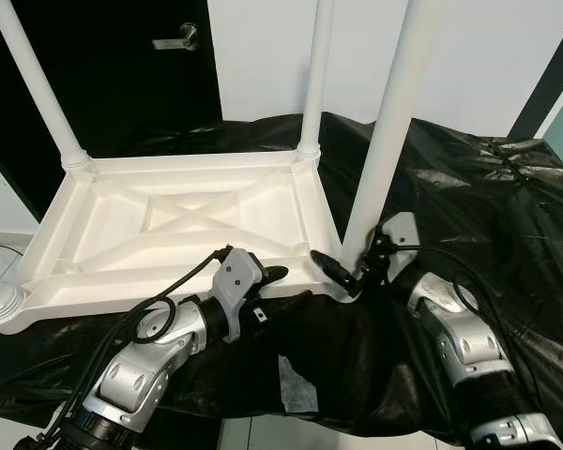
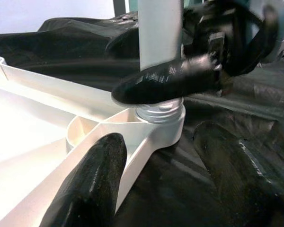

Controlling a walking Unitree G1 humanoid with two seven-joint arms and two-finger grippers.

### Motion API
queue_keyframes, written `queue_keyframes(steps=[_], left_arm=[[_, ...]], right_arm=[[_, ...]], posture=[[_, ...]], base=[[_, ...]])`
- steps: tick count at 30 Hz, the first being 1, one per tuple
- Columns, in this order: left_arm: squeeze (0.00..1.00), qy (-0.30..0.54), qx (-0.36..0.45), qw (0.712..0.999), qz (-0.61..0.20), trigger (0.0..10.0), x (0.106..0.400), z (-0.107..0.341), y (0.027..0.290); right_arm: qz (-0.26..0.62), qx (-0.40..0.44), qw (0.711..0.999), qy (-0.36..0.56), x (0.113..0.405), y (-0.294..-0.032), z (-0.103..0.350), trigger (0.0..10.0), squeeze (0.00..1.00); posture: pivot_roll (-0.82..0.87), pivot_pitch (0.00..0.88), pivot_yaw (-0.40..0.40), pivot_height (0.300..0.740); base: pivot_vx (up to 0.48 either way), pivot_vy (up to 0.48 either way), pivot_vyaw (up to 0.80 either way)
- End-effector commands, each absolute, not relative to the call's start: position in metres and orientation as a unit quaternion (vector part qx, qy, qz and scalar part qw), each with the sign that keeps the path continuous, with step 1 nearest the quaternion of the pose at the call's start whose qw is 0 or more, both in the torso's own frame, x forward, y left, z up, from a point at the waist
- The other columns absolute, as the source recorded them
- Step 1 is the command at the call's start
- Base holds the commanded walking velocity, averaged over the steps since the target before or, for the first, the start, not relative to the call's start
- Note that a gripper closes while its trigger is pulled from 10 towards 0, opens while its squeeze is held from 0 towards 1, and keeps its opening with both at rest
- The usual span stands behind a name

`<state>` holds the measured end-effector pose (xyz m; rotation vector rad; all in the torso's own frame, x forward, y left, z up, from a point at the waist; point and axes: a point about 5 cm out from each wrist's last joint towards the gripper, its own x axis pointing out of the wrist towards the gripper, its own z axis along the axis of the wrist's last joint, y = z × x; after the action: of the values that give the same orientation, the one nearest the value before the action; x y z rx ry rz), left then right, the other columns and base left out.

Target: Building children table

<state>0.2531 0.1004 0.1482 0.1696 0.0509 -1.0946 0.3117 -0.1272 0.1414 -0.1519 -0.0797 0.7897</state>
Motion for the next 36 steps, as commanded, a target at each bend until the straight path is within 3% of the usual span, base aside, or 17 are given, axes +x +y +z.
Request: queue_keyframes(steps=[1, 9, 15, 24, 27, 29, 32, 33, 36], left_arm=[[0.0, 0.022, 0.088, 0.832, -0.548, 10.0, 0.251, 0.151, 0.098], [0.0, 0.023, 0.089, 0.835, -0.543, 10.0, 0.25, 0.15, 0.101], [0.0, 0.024, 0.087, 0.835, -0.543, 10.0, 0.249, 0.149, 0.1], [0.0, 0.025, 0.085, 0.832, -0.547, 10.0, 0.248, 0.149, 0.098], [0.0, 0.026, 0.083, 0.829, -0.552, 10.0, 0.246, 0.147, 0.095], [0.0, 0.027, 0.083, 0.829, -0.552, 10.0, 0.246, 0.147, 0.095], [0.0, 0.027, 0.076, 0.829, -0.554, 10.0, 0.245, 0.147, 0.094], [0.0, 0.028, 0.076, 0.827, -0.556, 10.0, 0.245, 0.146, 0.094], [0.0, 0.029, 0.078, 0.824, -0.56, 10.0, 0.244, 0.145, 0.092]], right_arm=[[0.41, -0.09, 0.907, -0.024, 0.312, -0.128, 0.134, 0.0, 0.0], [0.414, -0.093, 0.906, -0.013, 0.312, -0.14, 0.131, 0.0, 0.0], [0.357, -0.075, 0.931, -0.031, 0.311, -0.139, 0.132, 0.0, 0.0], [0.203, -0.035, 0.978, -0.026, 0.305, -0.111, 0.13, 0.0, 0.0], [0.11, -0.015, 0.994, -0.023, 0.295, -0.092, 0.127, 0.0, 0.0], [0.096, -0.008, 0.995, -0.018, 0.292, -0.088, 0.125, 0.0, 0.0], [0.141, -0.011, 0.989, -0.029, 0.285, -0.071, 0.128, 0.1, 0.0], [0.13, -0.012, 0.991, -0.029, 0.288, -0.076, 0.128, 10.0, 0.0], [0.102, -0.014, 0.994, -0.029, 0.29, -0.086, 0.128, 10.0, 0.0]], posture=[[0.04, 0.0, -0.047, 0.74], [0.05, 0.0, -0.051, 0.74], [0.04, 0.0, -0.052, 0.74], [0.04, 0.0, -0.052, 0.74], [0.04, 0.0, -0.061, 0.74], [0.04, 0.0, -0.061, 0.74], [0.03, 0.0, -0.058, 0.74], [0.02, 0.0, -0.055, 0.74], [0.02, 0.0, -0.055, 0.74]], base=[[0.0, 0.0, 0.0], [0.0, 0.0, 0.0], [0.0, 0.0, 0.0], [0.0, 0.0, 0.0], [0.0, 0.0, 0.0], [0.0, 0.0, 0.0], [0.0, 0.0, 0.0], [0.0, 0.0, 0.0], [0.0, 0.0, 0.0]])
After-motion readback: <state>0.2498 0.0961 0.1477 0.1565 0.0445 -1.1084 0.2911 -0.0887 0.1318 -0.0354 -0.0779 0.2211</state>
